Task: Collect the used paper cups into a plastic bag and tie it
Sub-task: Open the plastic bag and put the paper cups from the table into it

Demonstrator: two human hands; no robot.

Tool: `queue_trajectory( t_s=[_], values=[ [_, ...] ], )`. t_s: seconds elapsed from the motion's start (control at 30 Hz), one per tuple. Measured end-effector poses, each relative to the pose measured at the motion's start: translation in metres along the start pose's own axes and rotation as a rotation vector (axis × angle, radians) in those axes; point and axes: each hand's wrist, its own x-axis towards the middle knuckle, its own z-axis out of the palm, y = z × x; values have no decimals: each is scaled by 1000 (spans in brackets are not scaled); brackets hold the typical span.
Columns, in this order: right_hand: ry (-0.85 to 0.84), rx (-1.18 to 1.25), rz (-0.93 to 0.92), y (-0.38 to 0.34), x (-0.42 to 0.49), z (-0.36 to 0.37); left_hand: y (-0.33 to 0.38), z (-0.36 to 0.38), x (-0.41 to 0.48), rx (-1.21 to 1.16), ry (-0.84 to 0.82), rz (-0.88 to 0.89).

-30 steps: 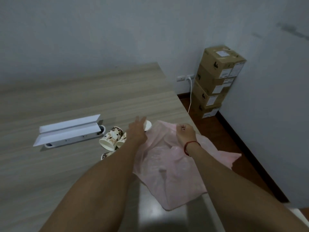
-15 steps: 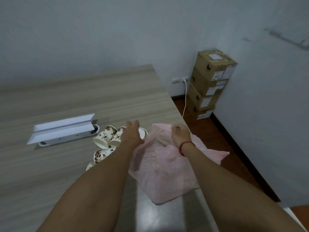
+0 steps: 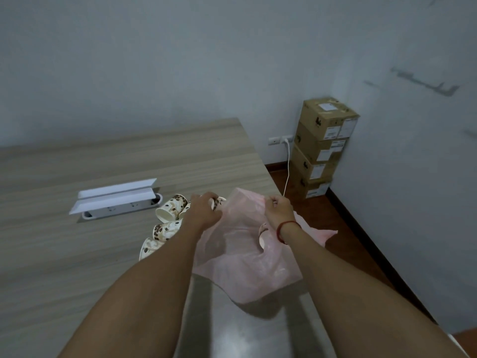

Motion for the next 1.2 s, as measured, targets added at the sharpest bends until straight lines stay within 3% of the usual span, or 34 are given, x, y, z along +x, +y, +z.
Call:
queue_trajectory(
  t_s=[0.13,0.37,0.5,0.73,0.8,0.9,0.93,1.2],
  values=[
    [4,3,-9,-4,-10,-7,3,-6,-18,-6,52,-78],
    [17,47,20,-9,-22,-5,1,-11,-63,-150,463,-117],
    [25,70,20,-13,-27,0,10,0,-97,-297,546,-62],
    [40,98,11,-28,-33,-1,24,34,-112,-403,376,-148],
    [26,97,-6,-30,-32,2,33,40,-106,-523,198,-192],
    [22,93,-4,-29,-24,9,41,35,-94,-616,-207,-253],
    [20,81,-4,-29,-22,11,37,30,-90,-558,-224,-240],
    [-77,-28,48,-19,0,55,-50,0,-33,-61,113,-253]
  ],
)
